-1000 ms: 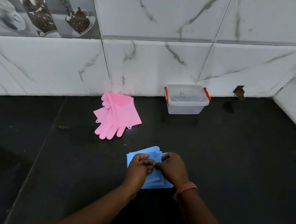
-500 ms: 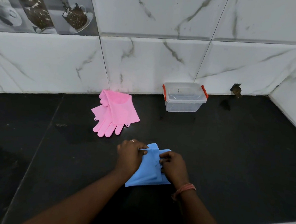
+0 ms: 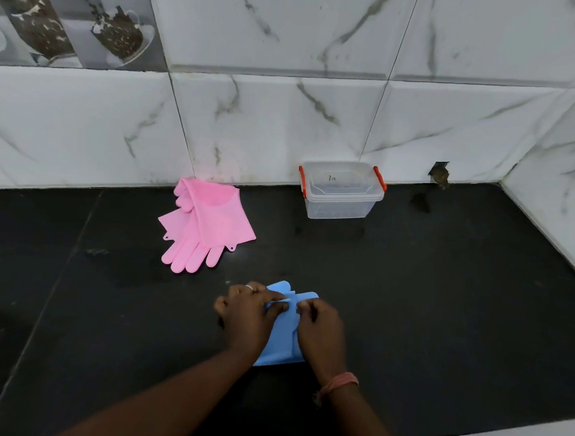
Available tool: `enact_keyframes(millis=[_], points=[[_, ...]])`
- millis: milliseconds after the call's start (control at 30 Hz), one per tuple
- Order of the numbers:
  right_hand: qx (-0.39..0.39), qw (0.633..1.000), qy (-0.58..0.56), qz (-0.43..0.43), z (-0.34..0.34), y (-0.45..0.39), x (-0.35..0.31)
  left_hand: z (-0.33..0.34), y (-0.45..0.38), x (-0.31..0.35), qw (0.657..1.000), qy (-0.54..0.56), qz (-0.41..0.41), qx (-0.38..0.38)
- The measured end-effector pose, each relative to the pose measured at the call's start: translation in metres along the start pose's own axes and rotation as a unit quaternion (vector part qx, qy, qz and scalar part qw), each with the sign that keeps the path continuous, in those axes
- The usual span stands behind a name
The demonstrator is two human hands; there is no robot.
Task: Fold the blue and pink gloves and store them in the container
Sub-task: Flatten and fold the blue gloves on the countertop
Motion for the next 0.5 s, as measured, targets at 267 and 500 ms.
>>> enact_keyframes(millis=[267, 500], points=[[0.012, 0.994, 0.084, -0.07, 0.014, 0.011, 0.002, 0.0, -0.002, -0.005, 0.997, 0.007, -0.077, -0.003], [0.025, 0.988, 0.139, -0.064, 0.015, 0.007, -0.008, -0.011, 0.005, -0.029, 0.958, 0.13, -0.247, -0.069]])
Point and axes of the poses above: each hand's wrist, its own y-axis away from the middle knuckle, its own z-axis out of the palm, x = y × z, the point moved 6 cm from there along -y, towards the middle knuckle, and after that the axes turned 14 degrees about z, right-handed, at the moved point
